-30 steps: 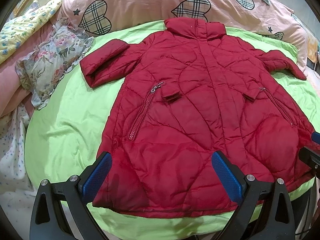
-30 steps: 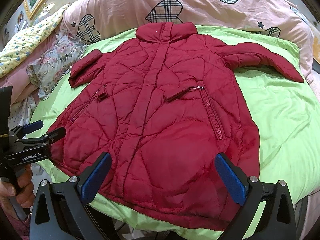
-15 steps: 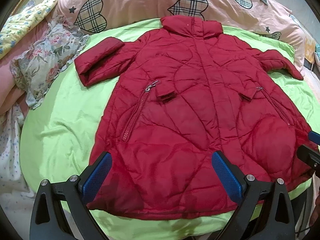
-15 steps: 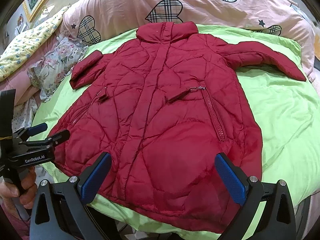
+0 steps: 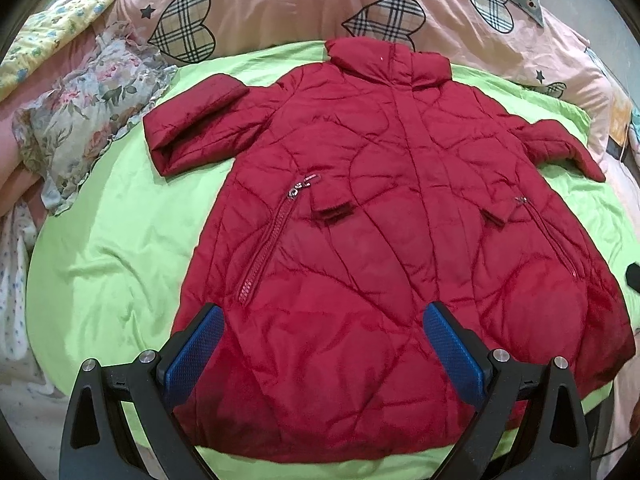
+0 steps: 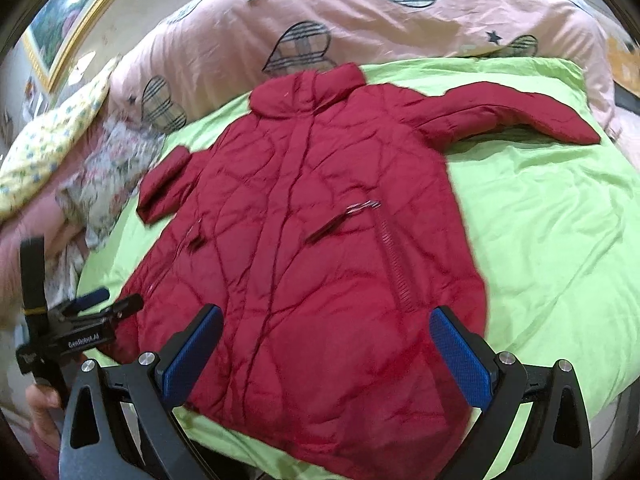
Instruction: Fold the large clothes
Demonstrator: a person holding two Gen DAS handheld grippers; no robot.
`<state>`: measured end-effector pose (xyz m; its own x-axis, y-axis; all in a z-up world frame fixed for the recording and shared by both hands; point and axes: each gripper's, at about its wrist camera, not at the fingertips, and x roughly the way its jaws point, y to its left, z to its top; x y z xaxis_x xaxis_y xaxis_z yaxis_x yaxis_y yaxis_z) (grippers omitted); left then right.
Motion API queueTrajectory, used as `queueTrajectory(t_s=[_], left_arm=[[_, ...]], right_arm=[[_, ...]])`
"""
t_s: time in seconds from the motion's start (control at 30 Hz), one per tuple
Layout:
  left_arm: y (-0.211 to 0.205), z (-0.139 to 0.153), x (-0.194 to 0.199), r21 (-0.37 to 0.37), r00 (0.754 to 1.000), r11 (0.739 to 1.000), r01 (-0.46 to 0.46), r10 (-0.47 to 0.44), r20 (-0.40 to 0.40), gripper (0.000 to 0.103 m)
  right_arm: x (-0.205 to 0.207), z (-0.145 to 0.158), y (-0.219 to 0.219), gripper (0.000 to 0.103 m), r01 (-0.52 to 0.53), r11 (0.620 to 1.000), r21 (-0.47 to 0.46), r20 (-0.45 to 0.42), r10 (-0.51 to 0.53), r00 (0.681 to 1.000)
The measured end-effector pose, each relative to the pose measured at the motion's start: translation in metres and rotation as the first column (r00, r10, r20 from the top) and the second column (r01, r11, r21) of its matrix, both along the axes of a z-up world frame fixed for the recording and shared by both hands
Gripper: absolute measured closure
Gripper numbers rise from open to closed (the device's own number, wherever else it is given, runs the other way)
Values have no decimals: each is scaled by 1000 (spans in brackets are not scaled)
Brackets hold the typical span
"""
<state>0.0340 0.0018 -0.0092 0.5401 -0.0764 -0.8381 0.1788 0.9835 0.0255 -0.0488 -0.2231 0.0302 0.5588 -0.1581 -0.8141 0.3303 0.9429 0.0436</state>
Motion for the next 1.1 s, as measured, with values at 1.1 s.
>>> queueTrajectory(t_s=[1.1], left_arm=[[-32,-18,73,19,999,999,-31,30,39,2]], right_arm=[[22,-8,-354,35,410,806,428,255,-542,801]])
